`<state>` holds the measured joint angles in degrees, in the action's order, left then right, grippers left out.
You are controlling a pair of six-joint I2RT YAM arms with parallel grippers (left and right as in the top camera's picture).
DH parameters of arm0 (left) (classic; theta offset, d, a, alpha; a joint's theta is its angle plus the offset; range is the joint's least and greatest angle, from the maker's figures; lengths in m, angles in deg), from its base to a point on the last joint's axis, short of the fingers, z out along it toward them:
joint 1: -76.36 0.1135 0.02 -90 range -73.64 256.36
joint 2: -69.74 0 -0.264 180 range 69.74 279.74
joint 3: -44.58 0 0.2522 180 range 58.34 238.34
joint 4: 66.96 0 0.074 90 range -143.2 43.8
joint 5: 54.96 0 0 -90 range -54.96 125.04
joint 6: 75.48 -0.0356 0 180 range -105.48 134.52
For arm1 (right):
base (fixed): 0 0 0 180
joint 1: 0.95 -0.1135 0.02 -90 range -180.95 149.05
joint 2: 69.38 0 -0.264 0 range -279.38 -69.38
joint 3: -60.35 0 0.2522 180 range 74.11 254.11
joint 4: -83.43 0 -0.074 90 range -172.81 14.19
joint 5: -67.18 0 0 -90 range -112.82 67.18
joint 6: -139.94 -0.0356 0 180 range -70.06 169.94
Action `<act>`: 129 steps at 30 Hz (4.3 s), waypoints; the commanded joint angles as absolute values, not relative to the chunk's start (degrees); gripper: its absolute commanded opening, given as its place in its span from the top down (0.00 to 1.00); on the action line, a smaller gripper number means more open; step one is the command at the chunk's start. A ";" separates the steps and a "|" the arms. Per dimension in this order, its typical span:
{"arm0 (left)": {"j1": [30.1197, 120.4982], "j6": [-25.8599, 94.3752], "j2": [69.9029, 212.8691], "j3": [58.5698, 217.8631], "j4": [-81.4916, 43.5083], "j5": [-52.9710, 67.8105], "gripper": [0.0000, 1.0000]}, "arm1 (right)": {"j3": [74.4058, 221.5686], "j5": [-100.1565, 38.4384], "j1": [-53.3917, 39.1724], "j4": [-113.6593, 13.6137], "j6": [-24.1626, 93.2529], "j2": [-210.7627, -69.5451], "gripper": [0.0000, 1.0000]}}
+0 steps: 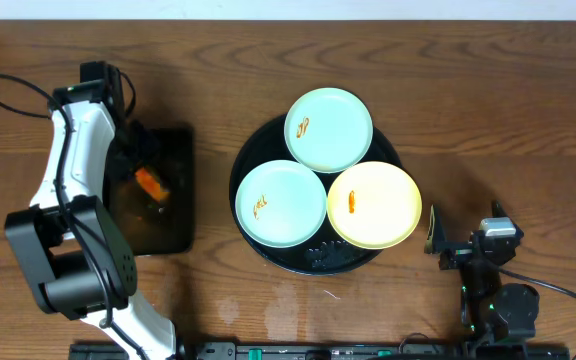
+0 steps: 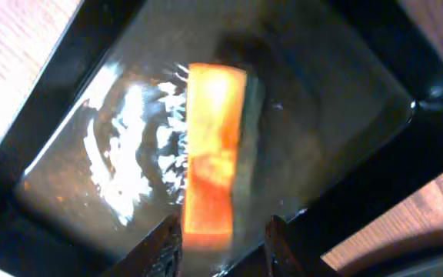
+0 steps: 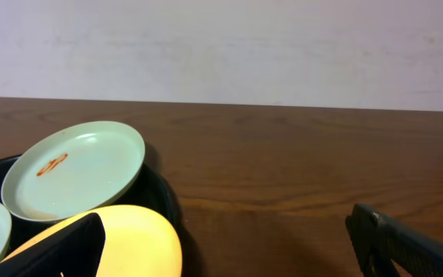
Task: Clean dirty plates on tray and stack at the side
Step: 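Lower the left gripper and close it on the green-orange sponge, then lift the sponge with the left gripper above the tray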
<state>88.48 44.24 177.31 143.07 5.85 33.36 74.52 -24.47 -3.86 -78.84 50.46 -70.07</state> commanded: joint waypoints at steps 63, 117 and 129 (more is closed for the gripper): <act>88.54 43.67 185.35 134.30 0.03 34.17 0.73 | 74.43 -24.36 -3.56 -78.64 50.89 -69.76 0.01; 88.54 37.04 185.37 134.30 -3.27 37.36 0.64 | 74.43 -24.36 -3.56 -78.64 50.89 -69.76 0.01; 88.54 37.26 179.87 142.33 4.56 36.99 0.92 | 74.43 -24.36 -3.56 -78.64 50.87 -69.76 0.01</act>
<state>88.52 37.00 184.59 137.65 2.66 36.90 74.52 -24.47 -3.86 -78.84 50.46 -70.07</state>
